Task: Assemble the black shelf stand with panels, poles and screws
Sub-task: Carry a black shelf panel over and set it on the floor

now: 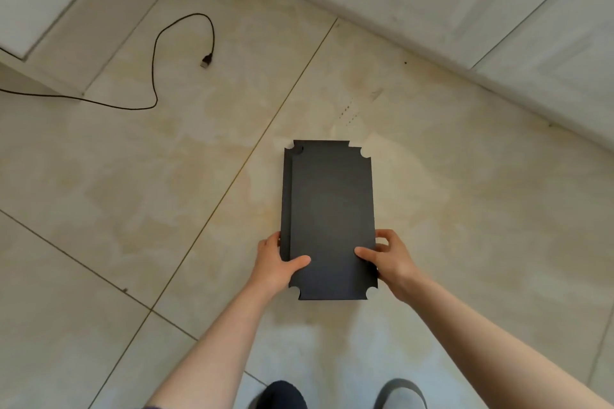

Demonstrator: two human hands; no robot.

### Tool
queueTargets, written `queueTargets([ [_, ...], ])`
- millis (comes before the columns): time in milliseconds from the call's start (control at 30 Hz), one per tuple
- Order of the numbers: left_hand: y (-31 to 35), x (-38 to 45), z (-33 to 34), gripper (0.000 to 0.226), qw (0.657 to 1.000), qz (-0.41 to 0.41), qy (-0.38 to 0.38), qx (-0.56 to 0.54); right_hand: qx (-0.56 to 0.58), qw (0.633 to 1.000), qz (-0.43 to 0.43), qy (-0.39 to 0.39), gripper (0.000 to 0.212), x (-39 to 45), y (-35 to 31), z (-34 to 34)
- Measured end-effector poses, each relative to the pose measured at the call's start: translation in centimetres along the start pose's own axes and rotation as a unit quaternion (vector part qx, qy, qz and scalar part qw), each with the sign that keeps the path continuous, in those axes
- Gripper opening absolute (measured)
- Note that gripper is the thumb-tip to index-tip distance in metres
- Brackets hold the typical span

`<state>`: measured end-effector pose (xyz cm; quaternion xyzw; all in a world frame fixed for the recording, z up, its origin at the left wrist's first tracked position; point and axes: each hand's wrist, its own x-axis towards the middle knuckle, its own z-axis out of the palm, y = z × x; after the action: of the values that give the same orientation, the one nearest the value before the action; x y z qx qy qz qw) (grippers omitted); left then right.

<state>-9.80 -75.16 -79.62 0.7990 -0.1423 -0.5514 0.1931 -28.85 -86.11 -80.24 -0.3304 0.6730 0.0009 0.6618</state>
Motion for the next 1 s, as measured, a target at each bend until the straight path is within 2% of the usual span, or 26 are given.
queueTargets([
  [233,-0.1,1.5,1.2,0.069,0.997,-0.019,0.029,0.067,-0.059,0.998,-0.029,-0.009,0.040,1.1,0.4,0.0],
  [433,-0.1,1.6,1.9,0.067,0.994,-0.021,0.042,0.095,-0.114,0.991,-0.040,0.052,0.040,1.3,0.8,0.3],
  [600,0.1,0.5,1.5,0.063,0.994,0.001,0.041,0.106,-0.229,0.969,-0.053,0.071,0.049,0.3,0.1,0.1],
  [733,1.1,-2.5,-0.5,0.068,0.992,0.008,0.044,0.117,-0.240,0.966,-0.046,0.088,0.048,-3.1,-1.1,-0.9],
  [1000,5.8,-15.9,-7.2,0.047,0.993,0.039,0.079,0.076,-0.291,0.949,-0.089,0.078,0.037,-17.1,-6.6,-1.8],
])
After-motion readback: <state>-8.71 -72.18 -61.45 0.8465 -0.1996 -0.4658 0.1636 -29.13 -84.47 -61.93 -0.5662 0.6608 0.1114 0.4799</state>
